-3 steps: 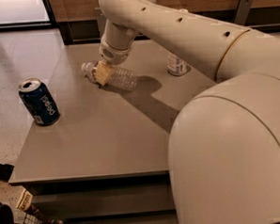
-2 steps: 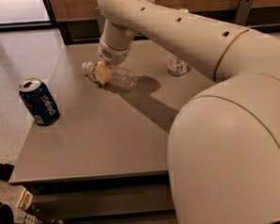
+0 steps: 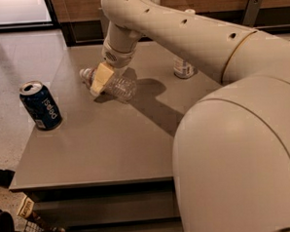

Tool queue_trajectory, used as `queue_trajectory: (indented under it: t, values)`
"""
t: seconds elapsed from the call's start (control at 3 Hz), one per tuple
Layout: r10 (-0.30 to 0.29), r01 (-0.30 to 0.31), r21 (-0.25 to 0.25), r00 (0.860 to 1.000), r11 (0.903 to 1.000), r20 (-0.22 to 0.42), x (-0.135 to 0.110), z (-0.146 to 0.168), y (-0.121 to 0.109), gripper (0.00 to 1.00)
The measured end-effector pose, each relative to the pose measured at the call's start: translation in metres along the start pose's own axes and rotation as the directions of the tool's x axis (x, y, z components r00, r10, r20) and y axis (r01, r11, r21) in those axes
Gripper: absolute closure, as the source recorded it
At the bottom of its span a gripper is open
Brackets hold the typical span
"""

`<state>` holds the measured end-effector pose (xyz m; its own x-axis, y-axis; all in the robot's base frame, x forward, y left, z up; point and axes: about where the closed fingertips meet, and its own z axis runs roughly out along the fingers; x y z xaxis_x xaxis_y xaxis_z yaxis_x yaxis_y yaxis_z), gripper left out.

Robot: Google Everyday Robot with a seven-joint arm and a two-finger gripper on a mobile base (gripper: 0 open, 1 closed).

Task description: Knock water bottle over

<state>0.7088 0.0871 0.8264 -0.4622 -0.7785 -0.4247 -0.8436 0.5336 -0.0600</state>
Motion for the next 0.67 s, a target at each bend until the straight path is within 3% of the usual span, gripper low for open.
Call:
queue_trajectory:
  t: [0.67]
  values:
    - [0.006, -0.006, 0.013, 1.000, 0.9999, -0.027, -0.003, -0.017, -0.002, 0.00]
